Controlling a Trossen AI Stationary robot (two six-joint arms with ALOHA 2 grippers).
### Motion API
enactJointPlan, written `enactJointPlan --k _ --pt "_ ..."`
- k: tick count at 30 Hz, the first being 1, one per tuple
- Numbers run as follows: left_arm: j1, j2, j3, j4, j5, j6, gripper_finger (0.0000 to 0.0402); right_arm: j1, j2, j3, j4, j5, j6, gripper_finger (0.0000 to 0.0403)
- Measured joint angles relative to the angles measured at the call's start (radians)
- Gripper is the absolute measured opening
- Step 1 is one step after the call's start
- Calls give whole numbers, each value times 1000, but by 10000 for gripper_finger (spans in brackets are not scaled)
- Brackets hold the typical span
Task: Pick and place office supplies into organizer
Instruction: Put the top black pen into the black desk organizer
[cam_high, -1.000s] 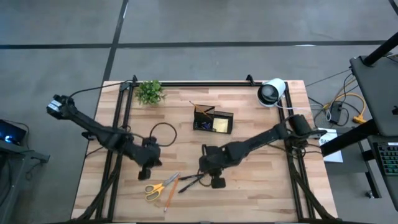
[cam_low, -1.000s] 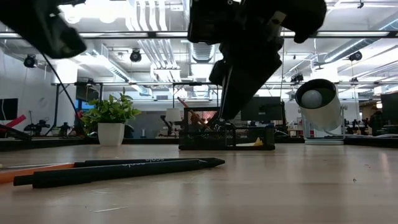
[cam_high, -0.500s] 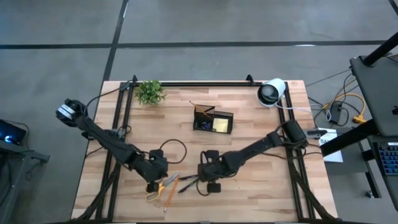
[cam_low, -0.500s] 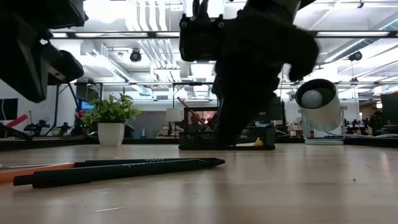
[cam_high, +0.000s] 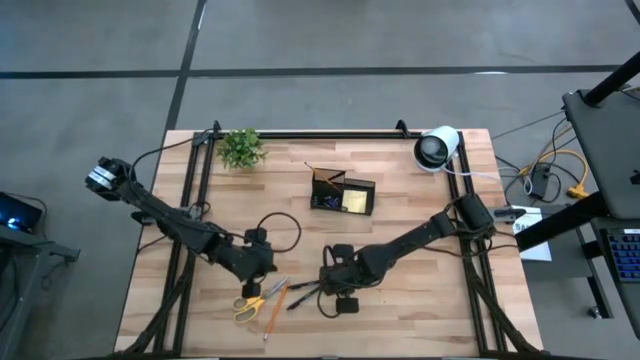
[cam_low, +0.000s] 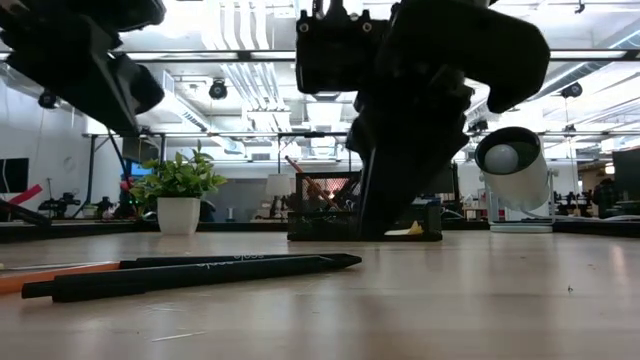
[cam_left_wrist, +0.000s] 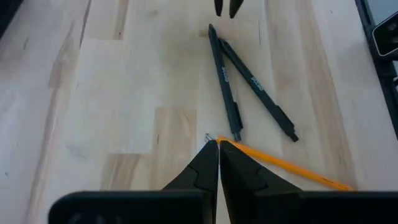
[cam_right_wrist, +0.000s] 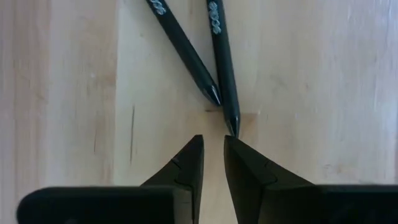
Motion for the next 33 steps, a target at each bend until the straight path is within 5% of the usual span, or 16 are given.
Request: enactJointPlan --k 25,33 --pt "61 144 -18 199 42 96 0 -16 46 -2 61 20 -132 54" --pt "61 144 -18 201 42 90 0 -25 56 -2 61 -33 -135 23"
